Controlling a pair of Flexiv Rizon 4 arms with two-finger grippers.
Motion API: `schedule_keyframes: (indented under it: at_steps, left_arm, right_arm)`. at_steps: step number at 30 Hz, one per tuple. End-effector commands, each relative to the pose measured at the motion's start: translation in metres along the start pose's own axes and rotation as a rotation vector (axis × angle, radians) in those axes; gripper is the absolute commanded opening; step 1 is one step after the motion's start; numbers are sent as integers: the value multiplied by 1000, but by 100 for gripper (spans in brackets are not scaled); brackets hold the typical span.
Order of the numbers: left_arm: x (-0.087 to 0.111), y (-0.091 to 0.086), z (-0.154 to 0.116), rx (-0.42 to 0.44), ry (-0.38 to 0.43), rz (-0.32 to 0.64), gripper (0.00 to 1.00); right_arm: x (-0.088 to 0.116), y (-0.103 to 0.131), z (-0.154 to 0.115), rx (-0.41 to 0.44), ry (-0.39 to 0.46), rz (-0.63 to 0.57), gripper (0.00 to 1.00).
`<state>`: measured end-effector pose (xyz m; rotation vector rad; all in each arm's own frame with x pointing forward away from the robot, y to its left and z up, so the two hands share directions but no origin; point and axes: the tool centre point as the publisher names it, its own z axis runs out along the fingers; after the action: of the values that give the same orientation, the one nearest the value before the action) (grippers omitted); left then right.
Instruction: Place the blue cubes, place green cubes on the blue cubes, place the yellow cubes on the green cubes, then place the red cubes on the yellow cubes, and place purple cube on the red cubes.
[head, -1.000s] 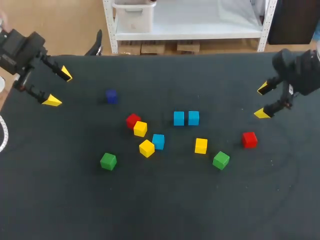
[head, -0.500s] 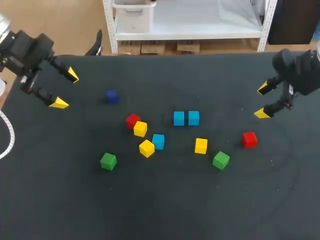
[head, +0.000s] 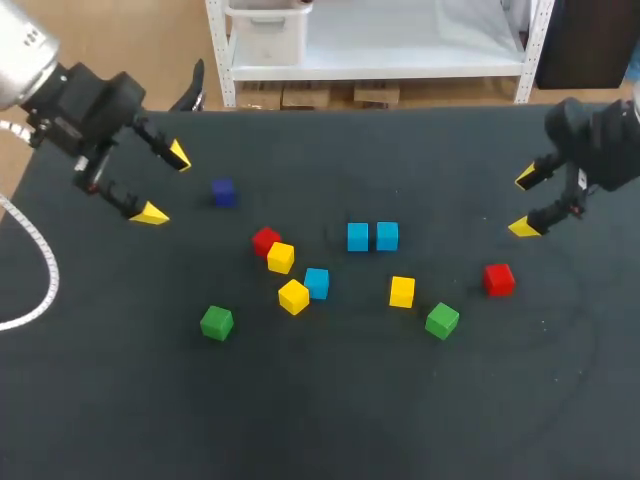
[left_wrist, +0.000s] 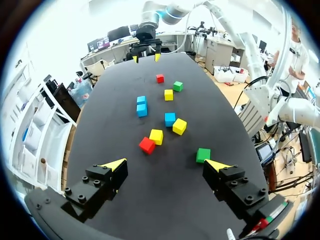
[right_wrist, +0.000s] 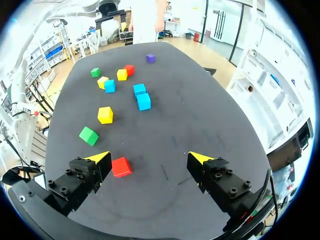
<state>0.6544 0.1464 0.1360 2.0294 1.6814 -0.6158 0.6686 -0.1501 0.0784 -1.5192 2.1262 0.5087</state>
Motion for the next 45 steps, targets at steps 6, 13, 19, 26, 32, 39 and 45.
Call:
schedule_keyframes:
  at_steps: [6,13,19,26,32,39,45]
  left_arm:
    - [-12,1,13,7,4,9,100]
    - [-15,-1,17,-1,-11,10,100]
    - [-22,-2,23,1,-9,10,100]
    - [-29,-5,30,9,6,25,100]
    - [-38,-10,40,18,17,44,100]
    - [-48,-17,51,22,2,44,100]
    - [-57,-21,57,37,-11,73,100]
  right_arm:
    - [0,-1,0,-2,-2,-1,100]
    - [0,-1,0,-2,-2,-1,100]
    - [0,-1,0,-2,-2,-1,100]
    - [0,-1,0,-2,-2,-1,100]
    - [0,-1,0,-2,-2,-1,100]
    - [0,-1,0,-2,-2,-1,100]
    - [0,-1,0,-2,-2,-1,100]
